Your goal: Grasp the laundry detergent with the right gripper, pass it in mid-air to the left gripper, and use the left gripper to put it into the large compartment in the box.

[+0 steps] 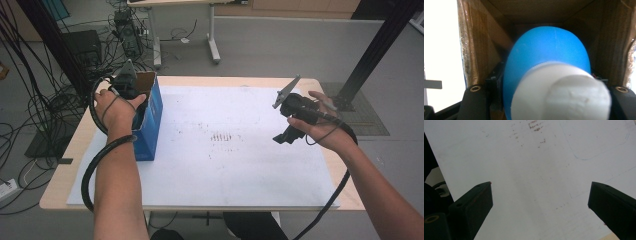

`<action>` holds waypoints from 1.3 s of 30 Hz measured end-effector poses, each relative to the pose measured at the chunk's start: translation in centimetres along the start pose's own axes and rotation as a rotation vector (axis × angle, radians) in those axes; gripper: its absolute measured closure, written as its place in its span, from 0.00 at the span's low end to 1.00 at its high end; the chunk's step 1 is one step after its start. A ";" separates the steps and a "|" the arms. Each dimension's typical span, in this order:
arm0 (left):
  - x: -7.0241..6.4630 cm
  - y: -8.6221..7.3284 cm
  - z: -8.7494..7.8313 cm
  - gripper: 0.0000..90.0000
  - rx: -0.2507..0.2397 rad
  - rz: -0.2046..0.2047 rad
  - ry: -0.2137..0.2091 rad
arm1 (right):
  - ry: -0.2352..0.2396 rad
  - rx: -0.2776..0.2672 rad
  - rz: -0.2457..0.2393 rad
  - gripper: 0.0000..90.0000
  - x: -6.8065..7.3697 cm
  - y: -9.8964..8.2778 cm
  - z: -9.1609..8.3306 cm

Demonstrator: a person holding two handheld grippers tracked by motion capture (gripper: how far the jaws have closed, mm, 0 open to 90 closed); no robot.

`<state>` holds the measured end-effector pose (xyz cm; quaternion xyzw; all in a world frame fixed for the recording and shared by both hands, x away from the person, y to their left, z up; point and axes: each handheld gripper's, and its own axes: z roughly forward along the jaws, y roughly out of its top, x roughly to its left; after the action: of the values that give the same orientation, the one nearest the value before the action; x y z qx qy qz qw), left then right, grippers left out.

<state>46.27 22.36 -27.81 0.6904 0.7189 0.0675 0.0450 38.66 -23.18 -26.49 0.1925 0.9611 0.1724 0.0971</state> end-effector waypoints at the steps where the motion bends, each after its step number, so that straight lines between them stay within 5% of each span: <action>1: 0.0 0.0 0.0 0.39 0.002 0.002 0.000 | 0.000 0.002 0.000 0.06 0.0 0.0 0.0; 14: -0.1 0.0 -0.2 0.36 -0.005 0.008 -0.007 | 0.003 -0.003 -0.003 0.06 0.0 0.0 0.0; 28: -0.1 -0.3 -2.5 0.30 -0.040 0.030 0.003 | 0.006 -0.013 -0.017 0.06 0.2 0.5 0.0; 39: -0.5 -0.9 -5.0 0.28 -0.076 0.087 0.002 | 0.009 -0.015 -0.034 0.06 0.4 1.3 0.0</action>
<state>44.59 21.69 -23.05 0.7187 0.6851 0.0974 0.0674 38.73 -21.84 -26.06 0.1749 0.9634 0.1788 0.0971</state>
